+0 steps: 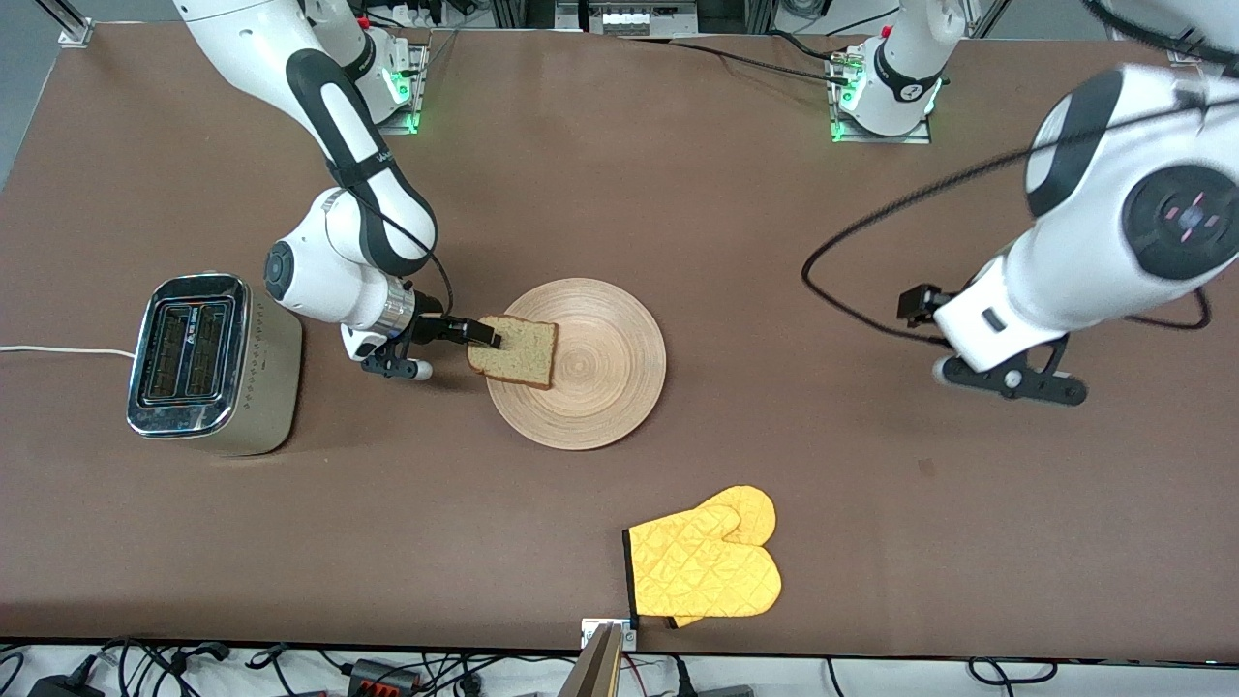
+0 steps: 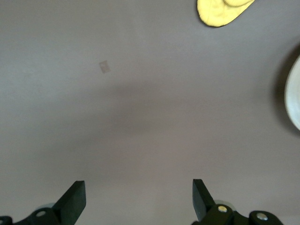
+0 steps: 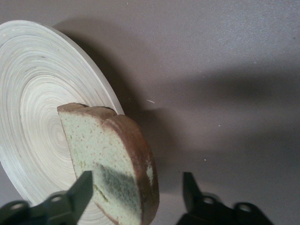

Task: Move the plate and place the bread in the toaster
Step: 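Lift the bread slice off the plate with the right gripper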

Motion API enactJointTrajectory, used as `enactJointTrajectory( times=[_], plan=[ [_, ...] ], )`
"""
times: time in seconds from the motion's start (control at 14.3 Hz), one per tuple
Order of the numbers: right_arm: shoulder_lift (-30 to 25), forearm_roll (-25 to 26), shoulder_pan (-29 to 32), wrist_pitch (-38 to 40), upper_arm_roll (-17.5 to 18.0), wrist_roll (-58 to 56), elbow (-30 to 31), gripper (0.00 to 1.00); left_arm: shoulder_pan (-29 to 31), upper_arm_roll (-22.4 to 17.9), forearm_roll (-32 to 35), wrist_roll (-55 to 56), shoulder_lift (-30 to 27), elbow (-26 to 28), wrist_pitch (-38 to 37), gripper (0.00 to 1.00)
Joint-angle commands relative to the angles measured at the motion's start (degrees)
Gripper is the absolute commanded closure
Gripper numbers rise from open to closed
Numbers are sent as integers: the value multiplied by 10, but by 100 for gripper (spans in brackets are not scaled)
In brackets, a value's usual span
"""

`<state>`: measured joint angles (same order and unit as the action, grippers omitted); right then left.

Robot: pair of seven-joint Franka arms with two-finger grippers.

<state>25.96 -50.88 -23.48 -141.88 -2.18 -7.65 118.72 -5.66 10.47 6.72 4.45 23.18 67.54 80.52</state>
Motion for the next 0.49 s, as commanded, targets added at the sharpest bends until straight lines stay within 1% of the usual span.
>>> enactJointTrajectory(
  times=[0.0, 0.28, 0.42],
  plan=[
    [-3, -24, 2, -9, 2, -24, 7, 43, 21, -1, -15, -7, -42, 47, 5, 0],
    [-4, -25, 3, -7, 2, -24, 6, 50, 26, -2, -26, -8, -43, 49, 9, 0],
    [-5, -24, 3, -7, 2, -24, 5, 53, 26, -2, -30, -8, -45, 50, -3, 0]
  ],
)
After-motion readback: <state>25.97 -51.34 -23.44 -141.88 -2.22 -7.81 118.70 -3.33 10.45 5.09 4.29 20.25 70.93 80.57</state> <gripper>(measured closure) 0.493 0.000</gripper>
